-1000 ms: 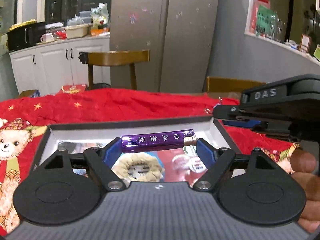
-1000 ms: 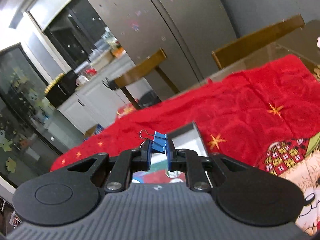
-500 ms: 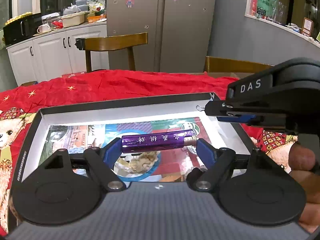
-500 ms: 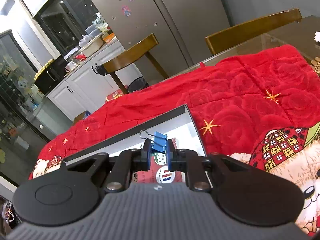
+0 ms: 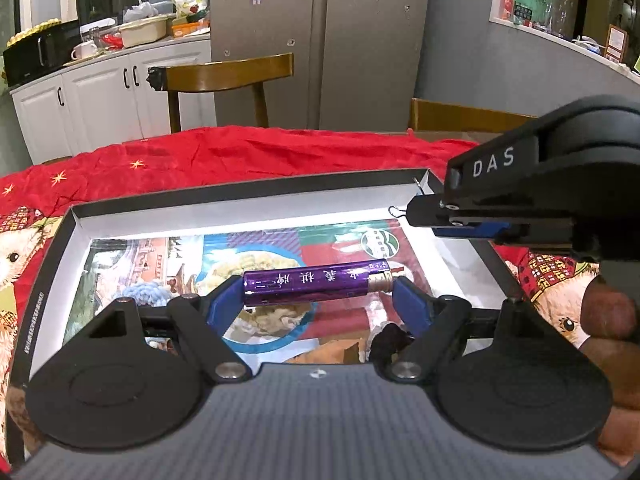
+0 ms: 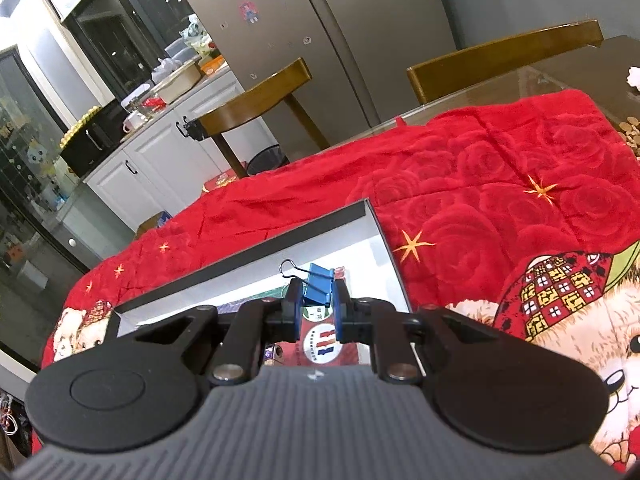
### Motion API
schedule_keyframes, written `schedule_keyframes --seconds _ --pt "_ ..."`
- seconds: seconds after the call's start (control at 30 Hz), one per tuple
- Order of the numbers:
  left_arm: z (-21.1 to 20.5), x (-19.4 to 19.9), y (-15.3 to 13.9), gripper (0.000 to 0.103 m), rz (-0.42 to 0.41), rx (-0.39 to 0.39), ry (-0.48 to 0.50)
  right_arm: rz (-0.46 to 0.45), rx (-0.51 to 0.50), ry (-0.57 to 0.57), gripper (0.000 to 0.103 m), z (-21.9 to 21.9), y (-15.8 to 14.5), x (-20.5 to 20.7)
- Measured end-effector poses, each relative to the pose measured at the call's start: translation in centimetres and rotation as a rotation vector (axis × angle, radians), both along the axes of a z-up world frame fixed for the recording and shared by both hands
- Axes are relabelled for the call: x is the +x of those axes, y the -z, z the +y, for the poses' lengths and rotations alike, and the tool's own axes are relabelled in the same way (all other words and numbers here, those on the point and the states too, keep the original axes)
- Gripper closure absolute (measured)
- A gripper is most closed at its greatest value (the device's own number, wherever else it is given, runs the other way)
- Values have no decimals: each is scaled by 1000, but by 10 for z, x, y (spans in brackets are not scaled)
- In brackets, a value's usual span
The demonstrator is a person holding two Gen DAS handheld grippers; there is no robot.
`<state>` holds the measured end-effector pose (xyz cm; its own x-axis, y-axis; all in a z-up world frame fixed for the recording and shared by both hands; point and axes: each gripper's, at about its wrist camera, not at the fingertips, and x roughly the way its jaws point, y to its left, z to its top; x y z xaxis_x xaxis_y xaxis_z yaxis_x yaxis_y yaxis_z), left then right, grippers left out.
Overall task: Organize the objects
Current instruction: 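Open the right tool to drop the clip while the left tool lowers the tube into the box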
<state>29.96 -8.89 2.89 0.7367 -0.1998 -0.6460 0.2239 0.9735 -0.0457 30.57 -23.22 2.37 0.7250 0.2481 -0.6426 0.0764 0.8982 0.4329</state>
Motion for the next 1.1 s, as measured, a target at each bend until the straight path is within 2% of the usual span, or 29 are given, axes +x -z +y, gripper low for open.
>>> schedule_keyframes --seconds 0.53,1.1 --pt "7 9 5 19 35 22 -15 62 -19 -9 86 4 12 6" --pt "13 13 6 19 63 -44 -4 110 -69 -35 85 13 17 9"
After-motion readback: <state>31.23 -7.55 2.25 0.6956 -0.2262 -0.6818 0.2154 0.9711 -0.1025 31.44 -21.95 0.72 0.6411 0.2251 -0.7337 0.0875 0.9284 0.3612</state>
